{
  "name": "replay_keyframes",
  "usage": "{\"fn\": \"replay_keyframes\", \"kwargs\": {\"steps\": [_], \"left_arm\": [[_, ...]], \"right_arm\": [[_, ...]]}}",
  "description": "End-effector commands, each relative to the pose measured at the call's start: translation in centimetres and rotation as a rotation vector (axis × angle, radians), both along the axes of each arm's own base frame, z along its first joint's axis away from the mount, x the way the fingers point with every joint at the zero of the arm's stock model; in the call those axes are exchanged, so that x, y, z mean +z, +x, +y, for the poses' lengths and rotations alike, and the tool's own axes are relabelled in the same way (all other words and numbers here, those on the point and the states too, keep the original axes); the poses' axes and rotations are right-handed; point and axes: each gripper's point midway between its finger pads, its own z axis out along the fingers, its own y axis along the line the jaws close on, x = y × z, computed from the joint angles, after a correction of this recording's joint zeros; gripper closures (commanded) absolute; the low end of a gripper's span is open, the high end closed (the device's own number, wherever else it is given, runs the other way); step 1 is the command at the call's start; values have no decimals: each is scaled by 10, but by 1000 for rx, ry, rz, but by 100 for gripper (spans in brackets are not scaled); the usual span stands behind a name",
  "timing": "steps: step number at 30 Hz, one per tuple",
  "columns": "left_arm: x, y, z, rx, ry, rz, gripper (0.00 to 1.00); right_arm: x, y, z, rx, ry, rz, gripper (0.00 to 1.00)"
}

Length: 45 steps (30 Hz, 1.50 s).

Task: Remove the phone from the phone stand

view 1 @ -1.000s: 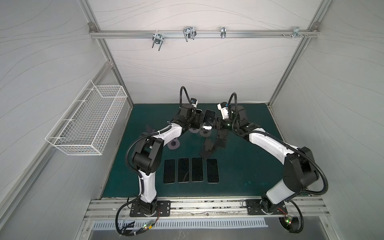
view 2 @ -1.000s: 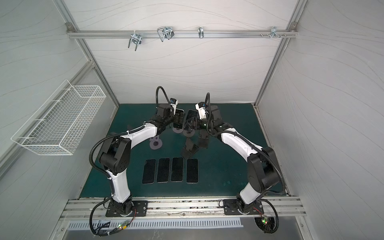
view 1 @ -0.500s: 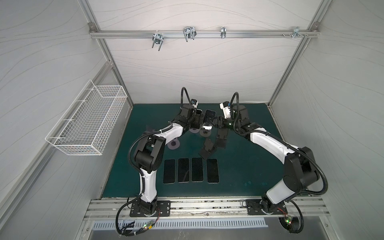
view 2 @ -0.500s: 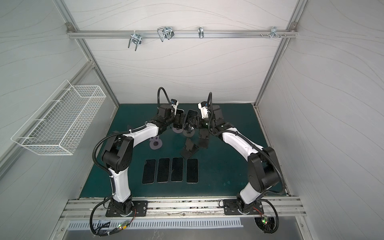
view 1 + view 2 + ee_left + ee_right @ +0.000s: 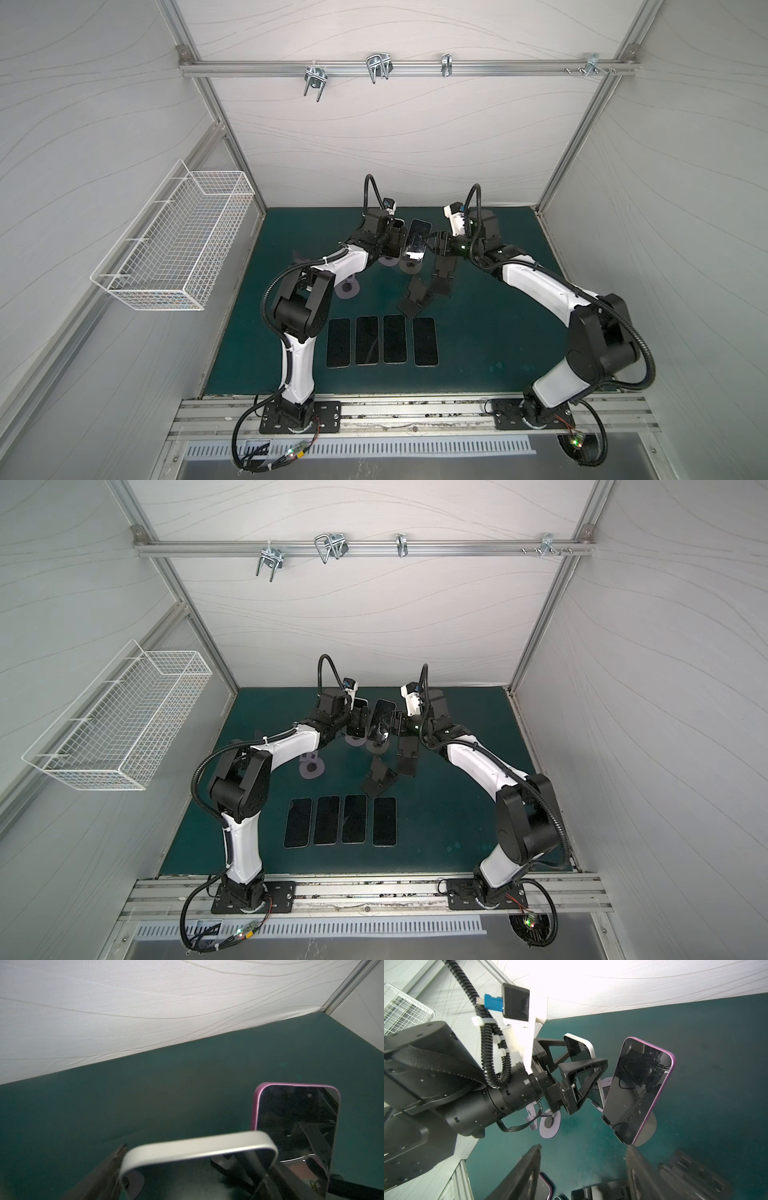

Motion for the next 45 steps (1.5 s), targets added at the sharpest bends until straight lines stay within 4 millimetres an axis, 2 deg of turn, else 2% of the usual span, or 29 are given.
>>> {"fn": "replay_keyframes", "kwargs": {"steps": [1, 5, 22, 35, 45], "left_arm": [[12, 14, 2, 29, 7, -44, 8], [6, 14, 8, 52, 33, -34, 11], [9, 14, 2, 36, -10, -48, 22], [23, 8, 5, 34, -17, -72, 27], [18, 7, 5, 46, -45, -69, 29]], "right_arm": [[12, 1, -5, -6, 28, -19, 33], [15, 6, -7, -17, 53, 1, 34], [9, 9, -4, -3, 24, 16, 34], [5, 13, -1, -14, 59, 50, 35], [4, 11, -3, -11, 29, 37, 35]]}}
